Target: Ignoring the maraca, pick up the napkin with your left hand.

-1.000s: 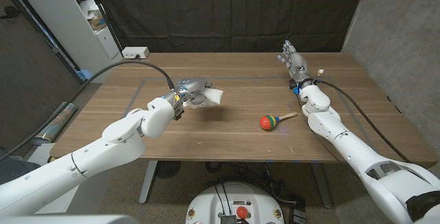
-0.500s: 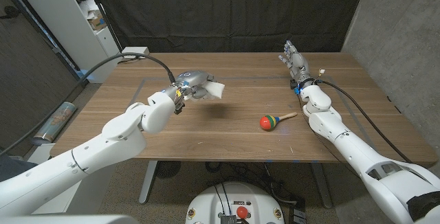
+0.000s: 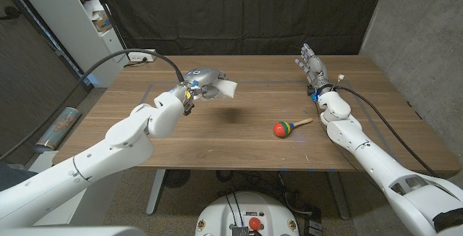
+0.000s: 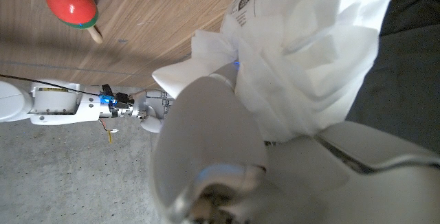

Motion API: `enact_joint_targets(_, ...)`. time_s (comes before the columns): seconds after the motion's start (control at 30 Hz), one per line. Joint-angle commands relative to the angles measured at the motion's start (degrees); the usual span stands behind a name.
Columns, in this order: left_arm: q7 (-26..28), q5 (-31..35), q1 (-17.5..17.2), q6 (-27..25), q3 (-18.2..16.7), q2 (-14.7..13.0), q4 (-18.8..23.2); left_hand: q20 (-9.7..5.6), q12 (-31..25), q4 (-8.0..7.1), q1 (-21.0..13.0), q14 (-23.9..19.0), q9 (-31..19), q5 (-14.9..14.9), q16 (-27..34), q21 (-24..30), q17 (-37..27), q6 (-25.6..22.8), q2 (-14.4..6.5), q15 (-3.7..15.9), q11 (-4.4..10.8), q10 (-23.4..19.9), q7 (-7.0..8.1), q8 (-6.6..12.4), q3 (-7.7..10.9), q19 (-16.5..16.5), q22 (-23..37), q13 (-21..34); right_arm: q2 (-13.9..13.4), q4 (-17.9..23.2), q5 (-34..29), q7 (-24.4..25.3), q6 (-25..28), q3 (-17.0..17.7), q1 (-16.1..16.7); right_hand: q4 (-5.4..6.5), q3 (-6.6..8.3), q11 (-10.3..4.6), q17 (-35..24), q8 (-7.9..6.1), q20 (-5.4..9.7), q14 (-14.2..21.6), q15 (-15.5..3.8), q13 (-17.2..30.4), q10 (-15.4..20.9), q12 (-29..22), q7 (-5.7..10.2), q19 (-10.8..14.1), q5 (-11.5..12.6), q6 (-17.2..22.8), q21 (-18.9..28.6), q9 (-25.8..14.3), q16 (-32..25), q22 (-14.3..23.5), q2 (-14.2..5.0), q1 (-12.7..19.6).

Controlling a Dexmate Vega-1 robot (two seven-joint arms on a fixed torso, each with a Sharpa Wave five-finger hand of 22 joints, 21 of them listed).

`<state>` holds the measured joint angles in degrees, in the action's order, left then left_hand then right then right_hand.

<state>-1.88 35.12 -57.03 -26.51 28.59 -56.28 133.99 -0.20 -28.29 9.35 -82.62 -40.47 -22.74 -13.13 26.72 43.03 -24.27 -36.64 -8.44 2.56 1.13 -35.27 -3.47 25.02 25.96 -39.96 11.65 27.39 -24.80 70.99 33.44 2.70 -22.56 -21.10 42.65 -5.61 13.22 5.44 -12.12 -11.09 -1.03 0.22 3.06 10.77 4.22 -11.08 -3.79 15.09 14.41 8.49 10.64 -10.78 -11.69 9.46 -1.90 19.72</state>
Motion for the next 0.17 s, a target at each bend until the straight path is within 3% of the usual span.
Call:
enact_joint_targets(0.03, 0.3, 1.6, -1.7, -0.5, -2.0, -0.1, 2.1, 0.30, -0.1, -0.25, 0.1, -2.1, -0.3, -0.1, 0.3, 0.5, -1.2, -0.3, -0.4, 2.99, 0.41, -0.6, -0.06, 0.39, 0.23, 0.3, 0.1, 0.3, -0.8, 2.6, -0.1, 0.9, 0.5, 0.3, 1.6, -0.37, 0.16, 0.12, -0.1, -0.28, -0.05, 0.3, 0.08, 0.2, 0.4, -0.4, 0.22, 0.4, 0.3, 0.5, 0.5, -0.2, -0.4, 0.3, -0.20, 0.3)
enact_joint_targets(0.17, 0.1, 1.3, -2.3, -0.1, -2.5, -0.4, 2.1, 0.29, -0.1, -0.29, 0.2, -2.0, -0.4, -0.1, 0.2, 0.7, -1.2, -0.4, -0.4, 2.90, 0.24, -0.5, -0.12, 0.45, 0.22, 0.3, 0.0, 0.5, -1.0, 3.6, -0.2, 1.4, 0.7, 0.3, 2.3, -0.38, 0.14, 0.10, -0.1, -0.29, -0.06, 0.3, 0.15, 0.2, 0.4, -0.4, 0.18, 0.4, 0.3, 0.6, 0.5, -0.2, -0.3, 0.3, -0.18, 0.3)
